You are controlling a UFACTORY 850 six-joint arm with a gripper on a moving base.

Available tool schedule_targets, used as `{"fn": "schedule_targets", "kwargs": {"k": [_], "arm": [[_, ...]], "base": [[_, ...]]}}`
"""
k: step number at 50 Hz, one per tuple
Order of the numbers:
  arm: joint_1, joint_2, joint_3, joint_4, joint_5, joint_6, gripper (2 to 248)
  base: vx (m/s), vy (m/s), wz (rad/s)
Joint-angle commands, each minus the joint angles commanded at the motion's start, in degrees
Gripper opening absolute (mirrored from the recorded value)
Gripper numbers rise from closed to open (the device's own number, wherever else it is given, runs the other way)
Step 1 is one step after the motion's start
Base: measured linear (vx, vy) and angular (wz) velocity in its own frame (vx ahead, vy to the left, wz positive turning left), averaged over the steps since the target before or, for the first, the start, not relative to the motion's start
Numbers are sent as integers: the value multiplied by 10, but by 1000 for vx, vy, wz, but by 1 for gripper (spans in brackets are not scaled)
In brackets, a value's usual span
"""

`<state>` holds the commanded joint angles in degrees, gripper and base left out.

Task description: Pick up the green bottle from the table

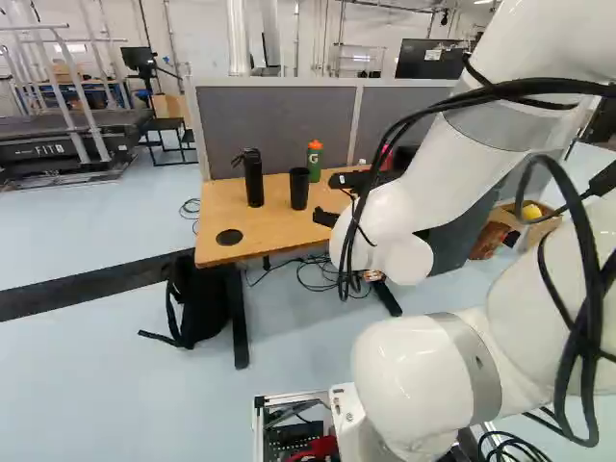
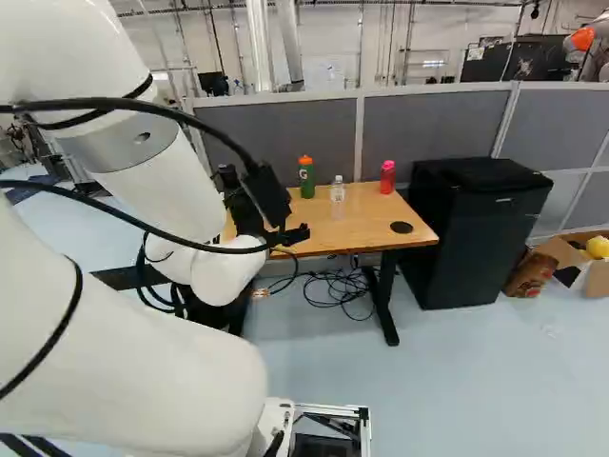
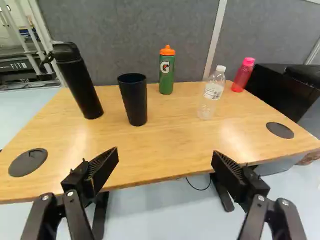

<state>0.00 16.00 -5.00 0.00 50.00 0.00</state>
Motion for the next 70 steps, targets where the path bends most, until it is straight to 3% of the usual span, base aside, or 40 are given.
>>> {"fn": "schedule_targets", "kwargs": {"k": [38,70], "arm": [[0,0,0,0,0,0,247],[-5,-30,-49,0,0,0,247]], "base": [[151,-32,-11],[4,-2,-1]]}}
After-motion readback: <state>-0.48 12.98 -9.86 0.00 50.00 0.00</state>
